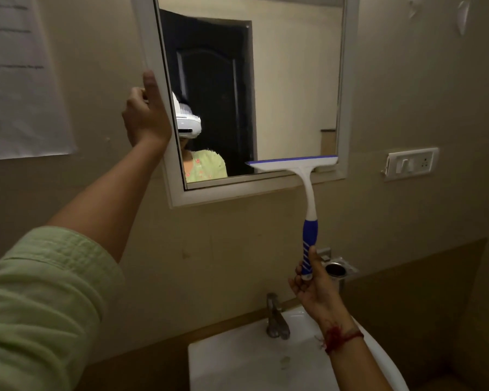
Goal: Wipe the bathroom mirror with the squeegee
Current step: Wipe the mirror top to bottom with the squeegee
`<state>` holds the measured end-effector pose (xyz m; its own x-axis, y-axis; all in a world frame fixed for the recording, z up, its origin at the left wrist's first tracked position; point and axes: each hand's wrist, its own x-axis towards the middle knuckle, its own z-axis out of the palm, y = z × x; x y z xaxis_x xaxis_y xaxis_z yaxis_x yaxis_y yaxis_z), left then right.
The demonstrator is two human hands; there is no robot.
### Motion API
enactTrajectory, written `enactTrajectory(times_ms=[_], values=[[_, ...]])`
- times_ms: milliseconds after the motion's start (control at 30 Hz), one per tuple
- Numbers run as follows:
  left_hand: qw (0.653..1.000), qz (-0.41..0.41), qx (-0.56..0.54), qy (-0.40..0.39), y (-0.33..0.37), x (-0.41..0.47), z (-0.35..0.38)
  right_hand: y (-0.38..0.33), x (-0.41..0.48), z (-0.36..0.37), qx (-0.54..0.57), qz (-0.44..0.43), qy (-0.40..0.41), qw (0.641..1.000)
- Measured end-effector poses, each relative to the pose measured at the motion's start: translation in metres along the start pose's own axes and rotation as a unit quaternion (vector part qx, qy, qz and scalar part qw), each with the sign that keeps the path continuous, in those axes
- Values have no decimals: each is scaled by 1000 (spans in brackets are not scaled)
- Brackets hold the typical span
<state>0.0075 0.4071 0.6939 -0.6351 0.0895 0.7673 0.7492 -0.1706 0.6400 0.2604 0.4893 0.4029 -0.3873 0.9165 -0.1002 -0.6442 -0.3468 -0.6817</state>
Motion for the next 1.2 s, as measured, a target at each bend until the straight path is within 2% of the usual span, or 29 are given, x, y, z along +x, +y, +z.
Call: enactTrajectory(times_ms=[167, 333, 500, 667, 833, 1033, 1133, 1200], values=[[1000, 2, 3, -3, -1, -1, 1, 5, -1, 3, -32, -2, 2, 999], [1000, 2, 10, -1, -2, -2, 2, 0, -10, 7, -121, -24, -47, 991], [1000, -7, 18, 2, 2, -2, 0, -11, -19, 29, -147, -134, -89, 976], [1000, -1, 24, -7, 0, 2, 0, -18, -32, 40, -159, -234, -62, 957], [1000, 0, 19, 8, -2, 3, 0, -54, -46, 82, -183, -337, -110, 917], [1000, 14, 2, -6, -2, 3, 0, -110, -63, 157, -232, -410, -240, 849], [1000, 18, -5, -4, -5, 0, 1, -138, -65, 196, -260, -449, -259, 815], [1000, 22, -8, -1, -6, -1, 1, -155, -65, 222, -270, -463, -252, 806]])
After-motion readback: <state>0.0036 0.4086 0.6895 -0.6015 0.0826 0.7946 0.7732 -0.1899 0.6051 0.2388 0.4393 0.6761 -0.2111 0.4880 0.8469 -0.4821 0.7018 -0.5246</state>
